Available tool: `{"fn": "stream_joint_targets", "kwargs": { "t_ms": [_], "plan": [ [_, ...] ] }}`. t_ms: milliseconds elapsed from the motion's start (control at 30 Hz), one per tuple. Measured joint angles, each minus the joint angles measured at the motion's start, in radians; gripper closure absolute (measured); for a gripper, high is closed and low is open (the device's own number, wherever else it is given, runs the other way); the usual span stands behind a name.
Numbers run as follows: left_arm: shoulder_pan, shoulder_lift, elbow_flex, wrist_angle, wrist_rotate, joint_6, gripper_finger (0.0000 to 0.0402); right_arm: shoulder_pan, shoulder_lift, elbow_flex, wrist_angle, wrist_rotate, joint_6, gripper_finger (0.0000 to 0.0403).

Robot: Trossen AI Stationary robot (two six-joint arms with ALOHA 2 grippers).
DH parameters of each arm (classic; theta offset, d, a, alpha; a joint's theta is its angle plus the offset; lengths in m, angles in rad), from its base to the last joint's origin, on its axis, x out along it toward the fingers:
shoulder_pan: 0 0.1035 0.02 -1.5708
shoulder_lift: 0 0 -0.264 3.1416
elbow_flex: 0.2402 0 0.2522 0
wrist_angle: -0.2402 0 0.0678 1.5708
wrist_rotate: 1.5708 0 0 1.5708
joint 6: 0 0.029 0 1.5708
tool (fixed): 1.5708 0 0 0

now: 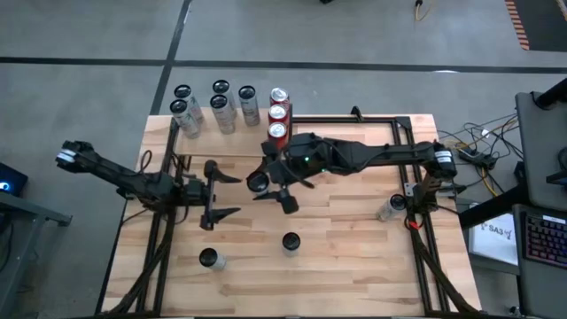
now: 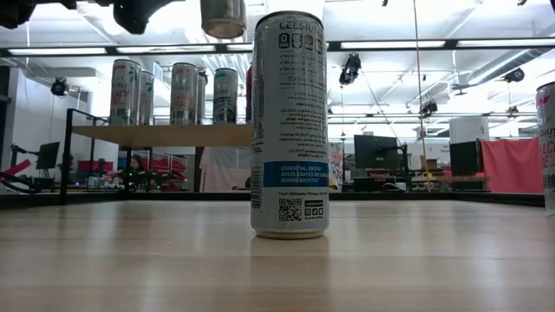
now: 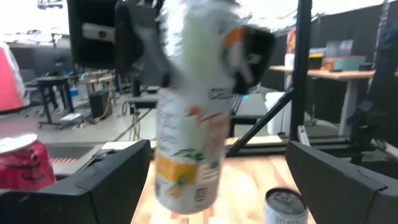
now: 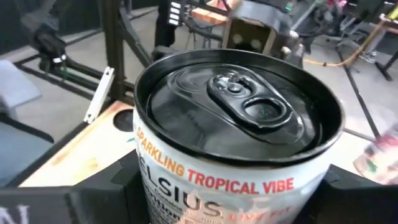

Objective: Place canned beverage on shelf
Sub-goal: Put the white yellow soda can on the shelf aligned with the other white yellow soda cans

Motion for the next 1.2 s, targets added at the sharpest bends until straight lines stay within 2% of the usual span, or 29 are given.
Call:
{"fn": "stream_joint_targets", "kwargs": {
  "t_ms": [567, 933, 1067, 1200],
  "plan": [
    [0.008, 0.241, 0.0, 0.191, -0.007, -0.033, 0.0045, 0.024, 0.04, -0.005, 0.069, -0.013, -0.039, 0.0165],
    [0.016, 0.364, 0.0, 0.383, -0.007, -0.034, 0.0046, 0.029, 0.04, -0.006, 0.099, -0.025, -0.038, 0.0165],
    [0.016, 0.374, 0.0, 0.399, -0.021, -0.034, 0.0067, 0.029, 0.04, -0.006, 0.098, -0.025, -0.025, 0.0165],
    [0.017, 0.375, 0.0, 0.394, -0.057, -0.035, 0.0112, 0.029, 0.04, -0.006, 0.099, -0.024, -0.02, 0.0165]
  ]
}}
